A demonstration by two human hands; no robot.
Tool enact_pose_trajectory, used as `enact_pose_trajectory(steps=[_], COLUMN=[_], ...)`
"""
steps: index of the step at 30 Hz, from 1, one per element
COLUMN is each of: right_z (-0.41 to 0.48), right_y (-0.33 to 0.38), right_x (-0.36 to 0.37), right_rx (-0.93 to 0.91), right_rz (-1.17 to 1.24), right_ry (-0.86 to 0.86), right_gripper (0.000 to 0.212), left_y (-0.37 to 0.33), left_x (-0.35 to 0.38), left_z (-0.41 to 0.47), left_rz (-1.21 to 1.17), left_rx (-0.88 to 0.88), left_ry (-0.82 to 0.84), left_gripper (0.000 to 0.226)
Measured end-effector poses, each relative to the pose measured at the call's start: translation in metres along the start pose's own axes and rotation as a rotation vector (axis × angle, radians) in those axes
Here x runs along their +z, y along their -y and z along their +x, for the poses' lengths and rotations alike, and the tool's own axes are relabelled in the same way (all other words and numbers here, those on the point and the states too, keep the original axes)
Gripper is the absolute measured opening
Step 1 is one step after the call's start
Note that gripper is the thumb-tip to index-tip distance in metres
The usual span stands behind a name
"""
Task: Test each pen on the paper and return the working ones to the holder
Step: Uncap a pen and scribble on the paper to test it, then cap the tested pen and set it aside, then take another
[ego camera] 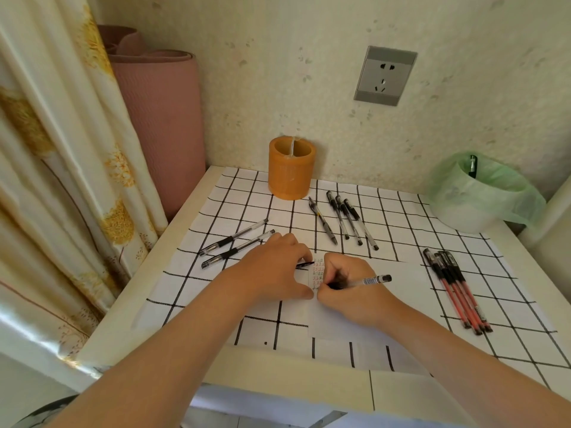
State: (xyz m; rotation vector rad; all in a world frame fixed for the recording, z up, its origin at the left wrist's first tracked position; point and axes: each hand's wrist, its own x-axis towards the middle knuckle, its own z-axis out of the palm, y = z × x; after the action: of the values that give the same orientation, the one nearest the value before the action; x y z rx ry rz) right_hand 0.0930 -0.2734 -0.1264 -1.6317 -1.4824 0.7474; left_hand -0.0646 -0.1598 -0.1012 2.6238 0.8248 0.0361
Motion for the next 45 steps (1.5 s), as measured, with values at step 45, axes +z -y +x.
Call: enact_pose_trajectory(steps=[45], right_z=[0.013], right_y=[0.026], right_x=[-0.036], right_rx=[0.056], right_rz=[-0.476], right_ry=[-0.112], right_gripper=[0.021], left_y=[0.005], left_x=[-0.022], left_z=[0.0], left_rz=[-0.141], left_rx=[-0.146], left_ry=[-0.199], left_gripper=[0.009])
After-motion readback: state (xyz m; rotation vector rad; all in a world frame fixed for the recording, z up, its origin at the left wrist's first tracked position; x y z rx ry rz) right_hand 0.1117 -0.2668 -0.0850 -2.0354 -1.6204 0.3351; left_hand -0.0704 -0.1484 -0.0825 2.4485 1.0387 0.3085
